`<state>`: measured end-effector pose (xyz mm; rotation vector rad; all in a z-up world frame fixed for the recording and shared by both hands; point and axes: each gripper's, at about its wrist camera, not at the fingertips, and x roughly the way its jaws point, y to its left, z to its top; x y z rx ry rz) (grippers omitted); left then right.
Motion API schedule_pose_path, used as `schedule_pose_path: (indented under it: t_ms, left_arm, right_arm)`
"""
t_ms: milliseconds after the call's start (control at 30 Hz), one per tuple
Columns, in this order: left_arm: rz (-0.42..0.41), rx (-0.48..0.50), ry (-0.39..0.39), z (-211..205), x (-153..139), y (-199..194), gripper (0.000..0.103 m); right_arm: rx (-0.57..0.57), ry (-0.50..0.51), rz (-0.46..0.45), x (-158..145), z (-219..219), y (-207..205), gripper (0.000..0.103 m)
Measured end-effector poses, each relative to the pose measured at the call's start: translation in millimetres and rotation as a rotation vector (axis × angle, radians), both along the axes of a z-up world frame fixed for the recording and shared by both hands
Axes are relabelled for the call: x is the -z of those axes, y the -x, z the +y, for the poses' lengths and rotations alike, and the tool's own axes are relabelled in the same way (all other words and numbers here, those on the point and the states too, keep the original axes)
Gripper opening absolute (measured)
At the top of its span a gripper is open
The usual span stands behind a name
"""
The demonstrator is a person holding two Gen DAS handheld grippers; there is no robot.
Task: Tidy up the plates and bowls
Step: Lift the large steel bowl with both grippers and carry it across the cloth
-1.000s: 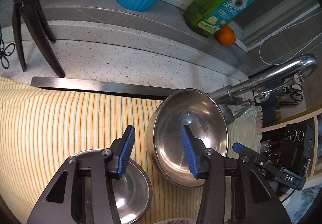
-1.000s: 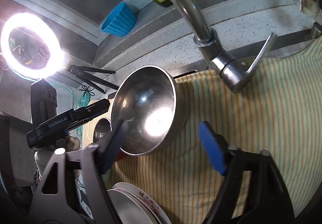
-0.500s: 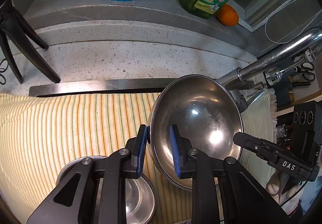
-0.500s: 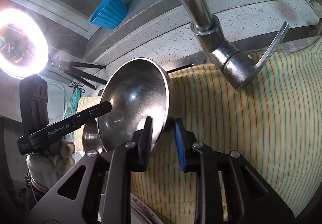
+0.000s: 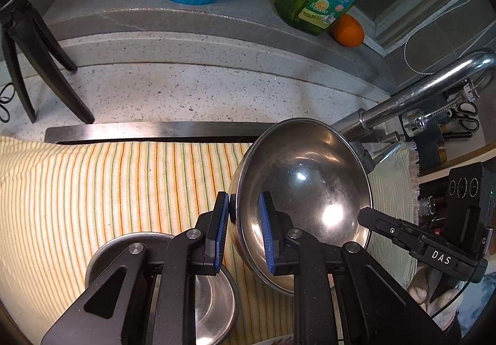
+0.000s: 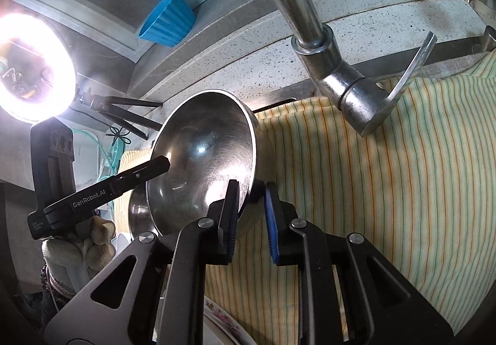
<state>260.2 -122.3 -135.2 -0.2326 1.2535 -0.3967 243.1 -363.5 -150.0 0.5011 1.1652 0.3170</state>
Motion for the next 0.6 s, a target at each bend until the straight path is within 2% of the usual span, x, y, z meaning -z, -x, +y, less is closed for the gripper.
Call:
schedule_pose_path:
  t_ms: [367, 600]
  left_arm:
    - [-0.073, -0.001, 0.061, 16, -37, 23, 0.018]
    - [-0.12, -0.004, 0.066, 33, -61, 51, 0.018]
  right_arm:
    - [-0.016, -0.013, -0.08, -41, 6, 26, 0.017]
    - [-0.04, -0.025, -0.112, -65, 22, 54, 0.017]
